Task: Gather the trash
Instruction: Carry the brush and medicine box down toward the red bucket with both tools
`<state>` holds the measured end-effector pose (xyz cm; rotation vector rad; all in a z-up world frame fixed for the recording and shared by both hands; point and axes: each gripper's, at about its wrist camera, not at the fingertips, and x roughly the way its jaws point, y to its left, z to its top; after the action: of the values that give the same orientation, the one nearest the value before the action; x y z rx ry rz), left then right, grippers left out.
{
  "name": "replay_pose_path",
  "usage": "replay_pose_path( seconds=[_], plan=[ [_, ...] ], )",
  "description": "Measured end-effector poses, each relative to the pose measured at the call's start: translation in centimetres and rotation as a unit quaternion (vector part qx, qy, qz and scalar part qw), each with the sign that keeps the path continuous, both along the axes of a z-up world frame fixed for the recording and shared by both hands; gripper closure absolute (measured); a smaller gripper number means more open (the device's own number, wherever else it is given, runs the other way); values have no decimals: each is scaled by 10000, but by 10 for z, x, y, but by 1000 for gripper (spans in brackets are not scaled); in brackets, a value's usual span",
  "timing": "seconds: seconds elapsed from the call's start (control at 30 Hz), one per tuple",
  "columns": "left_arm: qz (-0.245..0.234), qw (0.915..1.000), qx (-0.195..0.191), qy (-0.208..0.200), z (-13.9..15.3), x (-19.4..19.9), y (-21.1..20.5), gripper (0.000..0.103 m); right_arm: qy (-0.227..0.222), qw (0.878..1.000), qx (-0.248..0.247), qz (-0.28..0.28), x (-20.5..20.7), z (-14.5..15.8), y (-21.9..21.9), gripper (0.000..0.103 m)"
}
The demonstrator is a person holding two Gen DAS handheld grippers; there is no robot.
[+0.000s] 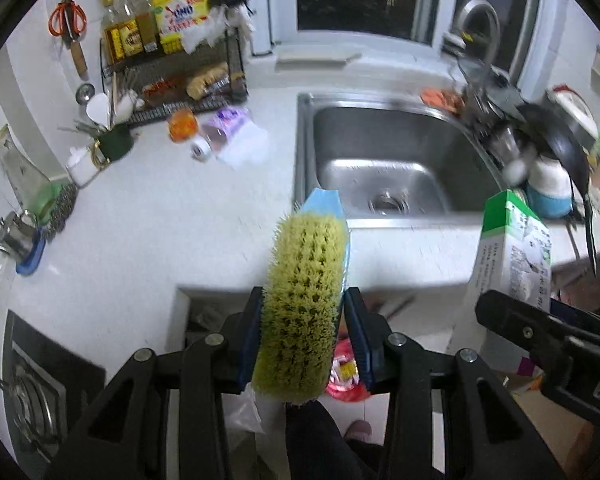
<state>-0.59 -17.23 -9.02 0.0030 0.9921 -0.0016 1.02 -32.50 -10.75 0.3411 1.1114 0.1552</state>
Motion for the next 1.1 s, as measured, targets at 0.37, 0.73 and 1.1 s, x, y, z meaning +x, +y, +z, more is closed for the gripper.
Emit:
replay_pose_path(
  seconds=[0.37, 0.73, 1.1],
  plan=[
    [-506, 9943, -135, 930, -76, -31, -32, 66, 654, 9974, -298, -110, -50, -55, -15, 43],
    [-808, 9817, -434, 1668, -222, -20, -45, 66, 1299, 9897, -605, -71, -36, -183, -14, 43],
    [-1140, 9683, -765, 2087, -370, 7, -85, 65, 1609, 9834, -816, -172, -4, -318, -33, 43]
  ],
)
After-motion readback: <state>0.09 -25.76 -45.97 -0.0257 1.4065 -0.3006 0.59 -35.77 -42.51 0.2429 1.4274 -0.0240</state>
